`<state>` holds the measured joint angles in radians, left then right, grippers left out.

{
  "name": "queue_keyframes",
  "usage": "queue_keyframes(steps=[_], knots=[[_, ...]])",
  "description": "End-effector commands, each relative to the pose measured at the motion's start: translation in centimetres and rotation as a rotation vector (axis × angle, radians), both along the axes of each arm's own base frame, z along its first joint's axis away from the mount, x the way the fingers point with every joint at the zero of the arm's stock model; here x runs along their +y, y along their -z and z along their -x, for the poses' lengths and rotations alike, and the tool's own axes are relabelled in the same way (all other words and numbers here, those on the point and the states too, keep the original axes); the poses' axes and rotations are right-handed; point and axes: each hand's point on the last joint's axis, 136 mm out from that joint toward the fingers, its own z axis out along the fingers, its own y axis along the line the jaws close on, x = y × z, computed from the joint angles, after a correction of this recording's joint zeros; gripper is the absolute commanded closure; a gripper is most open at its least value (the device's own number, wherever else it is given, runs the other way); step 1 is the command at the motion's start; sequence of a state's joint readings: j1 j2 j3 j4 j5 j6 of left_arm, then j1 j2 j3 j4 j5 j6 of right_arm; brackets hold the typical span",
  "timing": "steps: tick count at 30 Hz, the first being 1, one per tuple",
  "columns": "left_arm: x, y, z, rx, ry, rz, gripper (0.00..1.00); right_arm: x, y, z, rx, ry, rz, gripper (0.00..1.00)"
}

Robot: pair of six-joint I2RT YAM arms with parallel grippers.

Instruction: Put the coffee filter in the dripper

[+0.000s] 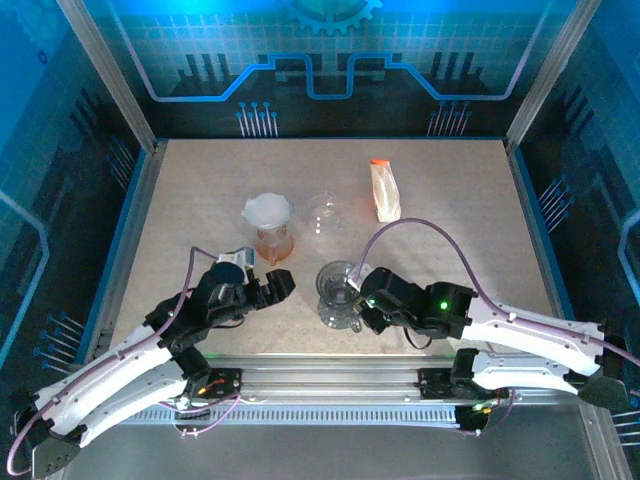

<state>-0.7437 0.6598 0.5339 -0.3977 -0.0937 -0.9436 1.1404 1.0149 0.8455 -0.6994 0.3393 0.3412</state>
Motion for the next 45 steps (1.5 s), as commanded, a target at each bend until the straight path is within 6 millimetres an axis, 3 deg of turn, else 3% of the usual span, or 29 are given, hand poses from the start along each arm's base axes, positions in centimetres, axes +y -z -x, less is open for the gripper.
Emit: queue_keyframes(steps=[1, 5, 12, 15, 24, 25, 28, 32, 36, 41, 45], knots=[[0.3, 0.3, 0.1, -0.004, -0.009, -0.018, 0.01, 1.0, -1.2, -0.2, -0.001, 0.01, -0.054, 0.9], [0.3, 0.3, 0.0, -0.005, -0.009, -0.018, 0.01, 0.9, -1.2, -0.1, 0.013, 0.017, -0.062, 0.87], [0.2, 0.1, 0.0, -0.008, -0.006, -0.01, 0.01, 0.8, -1.5, 0.0, 0.011, 0.024, -0.08, 0.44], [0.3, 0.2, 0.0, -0.005, -0.009, -0.012, 0.01, 0.7, -2.0, -0.1, 0.003, 0.027, -0.089, 0.33], [0.2, -0.5, -0.1, -0.028, -0.007, 0.002, 0.01, -1.6, -4.7, -1.2, -0.12, 0.091, -0.123, 0.22], [0.2, -0.6, -0.1, -0.031, -0.008, 0.004, 0.01, -1.5, -6.2, -1.5, -0.146, 0.1, -0.156, 0.21], [0.1, -1.2, -0.3, -0.049, -0.006, 0.006, 0.01, -2.2, -8.1, -2.5, -0.195, 0.128, -0.184, 0.2], [-0.1, -1.4, -0.4, -0.067, 0.004, 0.015, 0.01, -2.9, -10.1, -5.7, -0.197, 0.221, -0.263, 0.26], [-0.3, -1.2, -0.5, -0.064, 0.007, 0.019, 0.01, -3.9, -10.1, -10.6, -0.143, 0.339, -0.33, 0.31], [-0.4, -1.0, -0.5, -0.055, 0.011, 0.019, 0.01, -6.3, -7.6, -17.2, -0.12, 0.502, -0.274, 0.38], [-0.5, -0.9, -0.5, -0.052, 0.015, 0.019, 0.01, -7.9, -4.6, -21.8, -0.065, 0.595, -0.239, 0.5]])
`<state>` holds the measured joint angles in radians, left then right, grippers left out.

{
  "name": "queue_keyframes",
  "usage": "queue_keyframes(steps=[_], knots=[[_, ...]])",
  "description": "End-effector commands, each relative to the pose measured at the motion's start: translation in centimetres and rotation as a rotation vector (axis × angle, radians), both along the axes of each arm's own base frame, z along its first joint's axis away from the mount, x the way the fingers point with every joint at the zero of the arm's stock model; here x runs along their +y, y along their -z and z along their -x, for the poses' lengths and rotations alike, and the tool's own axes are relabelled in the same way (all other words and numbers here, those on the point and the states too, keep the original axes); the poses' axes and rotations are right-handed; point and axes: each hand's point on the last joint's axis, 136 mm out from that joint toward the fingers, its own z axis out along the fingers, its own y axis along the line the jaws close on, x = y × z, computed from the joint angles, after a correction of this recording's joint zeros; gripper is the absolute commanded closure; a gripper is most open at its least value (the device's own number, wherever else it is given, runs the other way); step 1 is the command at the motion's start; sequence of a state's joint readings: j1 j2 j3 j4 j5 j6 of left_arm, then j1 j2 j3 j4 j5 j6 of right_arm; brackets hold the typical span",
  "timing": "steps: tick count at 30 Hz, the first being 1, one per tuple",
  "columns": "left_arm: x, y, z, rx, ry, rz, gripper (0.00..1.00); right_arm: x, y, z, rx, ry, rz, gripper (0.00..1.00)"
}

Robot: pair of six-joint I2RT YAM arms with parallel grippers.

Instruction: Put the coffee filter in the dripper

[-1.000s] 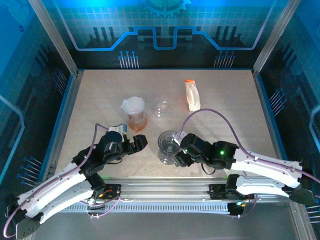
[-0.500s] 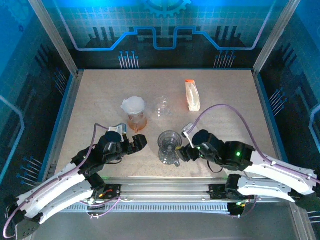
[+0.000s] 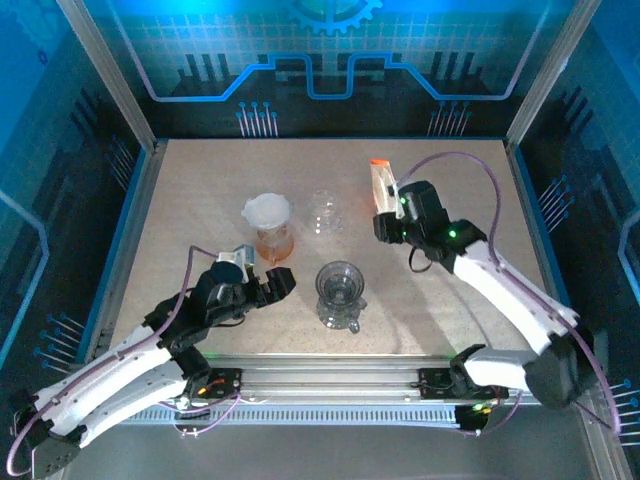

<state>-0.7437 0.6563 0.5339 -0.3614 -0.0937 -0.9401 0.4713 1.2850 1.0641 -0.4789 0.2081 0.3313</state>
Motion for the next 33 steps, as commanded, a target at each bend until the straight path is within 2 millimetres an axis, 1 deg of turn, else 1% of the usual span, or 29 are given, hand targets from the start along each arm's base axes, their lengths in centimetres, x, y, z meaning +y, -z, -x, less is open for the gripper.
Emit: queue_keyframes(steps=[1, 3, 6, 9, 13, 15, 16, 18, 22, 26, 32, 33], knots=[[-0.2, 0.0, -0.1, -0.02, 0.015, -0.007, 0.01, -0.3, -0.3, -3.8, -0.026, 0.029, -0.04, 0.53], [-0.4, 0.1, -0.2, -0.019, 0.019, -0.01, 0.01, -0.6, 0.6, -5.6, -0.012, 0.048, -0.023, 0.59], [-0.5, 0.2, -0.2, -0.016, 0.024, -0.016, 0.01, -0.8, 1.6, -8.0, 0.004, 0.066, 0.007, 0.65], [-0.7, 0.4, -0.4, -0.013, 0.028, -0.024, 0.01, -1.0, 2.7, -10.1, 0.028, 0.077, 0.034, 0.67], [-0.8, 0.5, -0.5, -0.013, 0.034, -0.04, 0.01, -1.1, 3.1, -12.8, 0.024, 0.093, 0.067, 0.71], [-0.7, 0.5, -0.6, -0.015, 0.036, -0.052, 0.01, -0.8, 3.2, -13.9, 0.021, 0.086, 0.078, 0.73], [-0.7, 0.5, -0.6, -0.016, 0.037, -0.057, 0.01, -0.7, 3.2, -14.3, 0.018, 0.085, 0.082, 0.73], [-0.6, 0.6, -0.7, -0.018, 0.033, -0.068, 0.01, -0.8, 3.6, -15.2, 0.029, 0.098, 0.099, 0.75], [-0.4, 0.8, -0.7, -0.019, 0.028, -0.077, 0.01, -1.3, 4.3, -16.3, 0.043, 0.138, 0.108, 0.77], [-0.4, 1.0, -0.8, -0.018, 0.03, -0.09, 0.01, -1.6, 4.2, -17.2, 0.029, 0.189, 0.077, 0.78], [-0.5, 0.9, -1.0, -0.021, 0.033, -0.103, 0.01, -1.0, 4.2, -18.5, 0.032, 0.196, 0.057, 0.78], [-0.5, 1.0, -1.0, -0.019, 0.034, -0.106, 0.01, -0.9, 4.5, -18.7, 0.041, 0.191, 0.061, 0.78]])
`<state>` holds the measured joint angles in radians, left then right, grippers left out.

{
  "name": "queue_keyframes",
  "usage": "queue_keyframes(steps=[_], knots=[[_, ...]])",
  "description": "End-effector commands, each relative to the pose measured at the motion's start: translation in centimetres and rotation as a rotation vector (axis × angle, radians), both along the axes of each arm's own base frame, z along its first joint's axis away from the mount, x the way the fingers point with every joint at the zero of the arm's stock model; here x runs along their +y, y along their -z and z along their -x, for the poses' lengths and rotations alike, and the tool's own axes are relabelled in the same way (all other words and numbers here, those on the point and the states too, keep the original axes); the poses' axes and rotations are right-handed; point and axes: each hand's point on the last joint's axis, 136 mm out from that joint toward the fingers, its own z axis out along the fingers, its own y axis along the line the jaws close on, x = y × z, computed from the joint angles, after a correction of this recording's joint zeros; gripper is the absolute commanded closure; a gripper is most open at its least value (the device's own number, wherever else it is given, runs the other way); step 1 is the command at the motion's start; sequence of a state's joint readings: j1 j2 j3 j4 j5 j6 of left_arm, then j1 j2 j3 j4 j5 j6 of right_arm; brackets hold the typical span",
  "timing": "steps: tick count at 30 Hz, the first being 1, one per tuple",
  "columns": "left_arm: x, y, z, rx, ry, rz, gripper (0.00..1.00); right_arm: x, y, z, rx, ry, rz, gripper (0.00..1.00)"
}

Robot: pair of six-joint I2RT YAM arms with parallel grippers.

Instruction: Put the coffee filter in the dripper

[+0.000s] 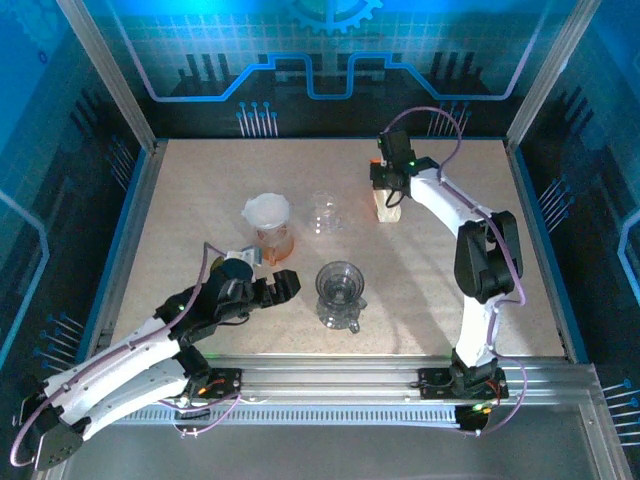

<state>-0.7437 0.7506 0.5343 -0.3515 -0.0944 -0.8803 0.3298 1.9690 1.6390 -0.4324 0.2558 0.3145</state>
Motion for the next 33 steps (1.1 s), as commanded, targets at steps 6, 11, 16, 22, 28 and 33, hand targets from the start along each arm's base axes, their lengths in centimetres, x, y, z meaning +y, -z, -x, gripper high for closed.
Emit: queue_keyframes(steps=[6, 11, 16, 22, 28, 33], knots=[[0.1, -0.8, -0.6, -0.043, -0.004, -0.026, 0.01, -0.4, 0.4, -1.8, 0.015, 0.01, 0.015, 0.79], [0.2, -0.9, -0.7, -0.045, -0.005, -0.031, 0.01, -0.4, 0.9, -2.0, 0.025, -0.001, 0.01, 0.81], [0.1, -0.9, -0.8, -0.04, -0.008, -0.031, 0.01, -0.1, 1.4, -2.1, 0.036, -0.018, 0.009, 0.81], [0.1, -0.8, -0.9, -0.033, -0.007, -0.032, 0.01, -0.4, 2.0, -2.1, 0.051, -0.015, 0.033, 0.81], [0.0, -0.7, -1.0, -0.031, -0.008, -0.03, 0.01, -0.5, 2.6, -2.0, 0.064, -0.02, 0.057, 0.8], [0.0, -0.7, -1.0, -0.029, -0.01, -0.033, 0.01, -0.6, 3.1, -1.9, 0.074, -0.028, 0.081, 0.79]])
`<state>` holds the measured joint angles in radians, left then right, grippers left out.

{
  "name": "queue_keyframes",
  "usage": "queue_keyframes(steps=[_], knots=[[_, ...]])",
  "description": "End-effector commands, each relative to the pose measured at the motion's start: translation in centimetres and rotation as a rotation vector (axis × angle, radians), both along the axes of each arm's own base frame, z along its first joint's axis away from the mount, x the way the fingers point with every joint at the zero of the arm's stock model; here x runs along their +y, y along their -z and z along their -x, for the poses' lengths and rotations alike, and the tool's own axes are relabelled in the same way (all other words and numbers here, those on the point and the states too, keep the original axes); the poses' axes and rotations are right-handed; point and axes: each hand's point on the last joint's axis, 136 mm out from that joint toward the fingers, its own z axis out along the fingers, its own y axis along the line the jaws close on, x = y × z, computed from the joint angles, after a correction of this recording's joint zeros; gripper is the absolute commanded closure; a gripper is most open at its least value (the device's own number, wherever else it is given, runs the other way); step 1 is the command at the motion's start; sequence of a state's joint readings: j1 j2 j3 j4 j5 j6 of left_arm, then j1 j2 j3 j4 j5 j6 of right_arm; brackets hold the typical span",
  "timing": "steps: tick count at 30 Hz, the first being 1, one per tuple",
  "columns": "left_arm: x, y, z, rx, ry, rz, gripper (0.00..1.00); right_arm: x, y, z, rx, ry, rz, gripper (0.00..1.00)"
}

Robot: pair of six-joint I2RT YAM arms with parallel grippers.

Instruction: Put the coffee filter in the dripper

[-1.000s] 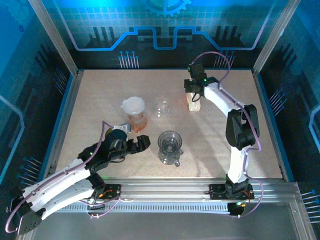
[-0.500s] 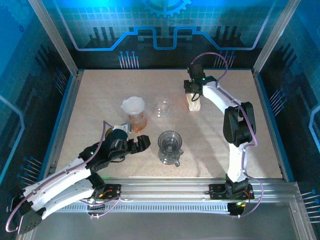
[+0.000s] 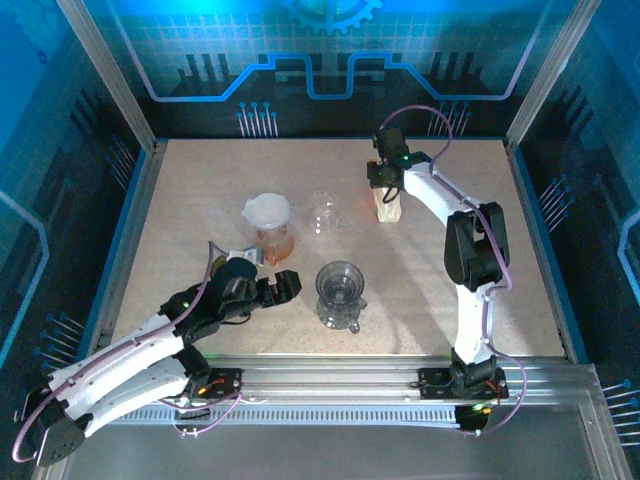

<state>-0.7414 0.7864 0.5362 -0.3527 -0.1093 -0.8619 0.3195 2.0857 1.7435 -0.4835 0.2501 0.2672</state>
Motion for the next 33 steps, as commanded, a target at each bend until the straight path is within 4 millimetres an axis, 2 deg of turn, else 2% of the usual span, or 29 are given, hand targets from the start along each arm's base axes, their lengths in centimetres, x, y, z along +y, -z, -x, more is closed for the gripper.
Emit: queue_keyframes(steps=[1, 6, 12, 16, 25, 33], knots=[[-0.1, -1.5, -0.7, -0.04, -0.007, 0.009, 0.01, -0.6, 0.4, -0.3, 0.014, 0.0, 0.039, 0.79], [-0.2, -1.3, -0.7, -0.034, -0.007, 0.008, 0.01, -0.8, 0.5, -0.2, 0.014, -0.003, 0.073, 0.8], [-0.1, -1.2, -0.7, -0.031, -0.009, 0.007, 0.01, -0.6, 0.0, -0.3, -0.005, -0.008, 0.09, 0.92], [-0.1, -1.1, -0.7, -0.029, -0.011, 0.005, 0.01, 0.2, -1.5, -0.3, -0.05, -0.034, 0.087, 1.0], [0.0, -1.0, -0.6, -0.026, -0.01, 0.004, 0.01, 0.8, -5.3, 0.9, -0.144, -0.048, 0.03, 1.0], [0.1, -1.0, -0.4, -0.025, -0.012, 0.011, 0.01, 0.5, -8.0, 2.6, -0.197, -0.039, 0.027, 1.0]])
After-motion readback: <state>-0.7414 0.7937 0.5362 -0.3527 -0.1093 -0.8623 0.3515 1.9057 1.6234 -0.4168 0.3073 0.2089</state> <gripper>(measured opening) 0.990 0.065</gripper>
